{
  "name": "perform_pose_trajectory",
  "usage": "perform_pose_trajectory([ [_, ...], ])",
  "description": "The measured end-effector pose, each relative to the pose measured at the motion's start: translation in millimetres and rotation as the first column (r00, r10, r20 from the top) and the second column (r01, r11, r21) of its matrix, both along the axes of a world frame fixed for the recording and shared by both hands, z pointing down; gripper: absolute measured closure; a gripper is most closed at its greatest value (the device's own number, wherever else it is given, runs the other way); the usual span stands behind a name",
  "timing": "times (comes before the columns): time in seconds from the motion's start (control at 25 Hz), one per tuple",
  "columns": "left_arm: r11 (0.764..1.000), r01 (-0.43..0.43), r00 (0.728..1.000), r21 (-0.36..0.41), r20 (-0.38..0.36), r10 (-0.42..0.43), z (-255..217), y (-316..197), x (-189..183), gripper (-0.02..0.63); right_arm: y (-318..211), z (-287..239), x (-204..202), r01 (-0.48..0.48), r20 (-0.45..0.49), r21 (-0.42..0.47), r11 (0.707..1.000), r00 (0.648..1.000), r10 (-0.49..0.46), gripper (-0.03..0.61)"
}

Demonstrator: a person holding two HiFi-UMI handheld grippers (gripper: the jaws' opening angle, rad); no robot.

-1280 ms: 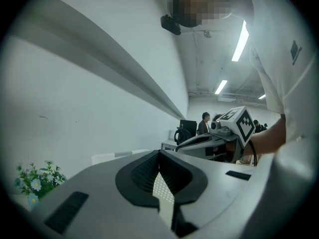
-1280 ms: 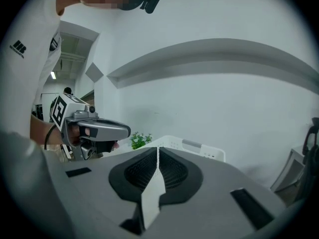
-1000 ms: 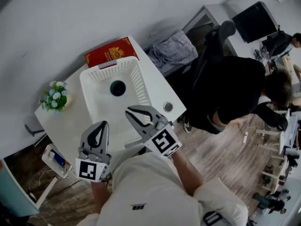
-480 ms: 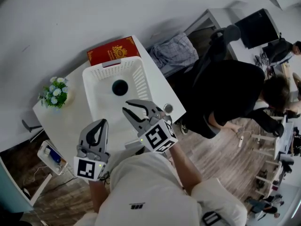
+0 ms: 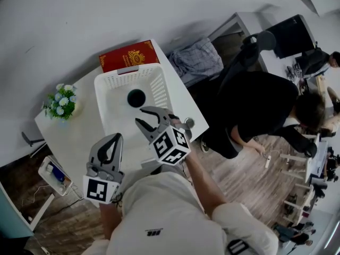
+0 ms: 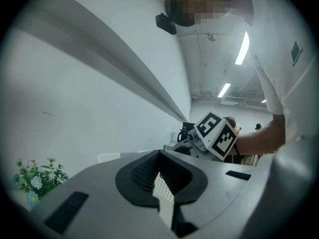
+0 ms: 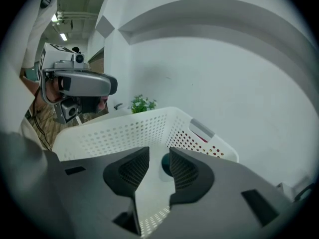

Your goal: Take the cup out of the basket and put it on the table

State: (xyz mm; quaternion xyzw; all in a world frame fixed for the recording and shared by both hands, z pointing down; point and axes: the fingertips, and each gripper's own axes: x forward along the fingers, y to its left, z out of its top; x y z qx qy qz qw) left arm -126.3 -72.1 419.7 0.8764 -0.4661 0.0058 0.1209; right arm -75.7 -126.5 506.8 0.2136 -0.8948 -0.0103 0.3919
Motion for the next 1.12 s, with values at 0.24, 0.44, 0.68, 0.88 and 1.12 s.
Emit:
perform_pose_trajectory([
  [0.24,1.0,0.007,1.0,-0.004,-0.011,-0.007,2.6,0.3,-3.2,0.604,-5.9,29.5,-5.3,0.024,-0.13,-0.016,1.0,0.991,-0.026,0.449],
  [0.44,1.0,0.016,1.0,-0.009,-0.017,-0.016,4.5,-0.8,-8.4,0.604,-12.4,53.9,-7.3,0.034,-0.223,-0.028,0.999,0.974,-0.039,0.437],
  [0.68,1.0,0.023,0.999,-0.018,-0.026,-0.024,8.4,-2.1,-13.3,0.604,-21.2,78.6,-5.2,0.041,-0.326,-0.03,0.999,0.944,-0.049,0.437],
  [0.88,0.999,0.027,0.999,-0.024,-0.032,-0.027,9.7,-3.7,-14.8,0.604,-26.5,91.4,-4.3,0.057,-0.384,-0.029,0.998,0.921,-0.064,0.437],
  [1.12,0.999,0.032,0.999,-0.03,-0.033,-0.033,13.8,-5.1,-18.2,0.604,-30.4,107.3,-5.8,0.078,-0.443,-0.033,0.996,0.893,-0.085,0.437],
])
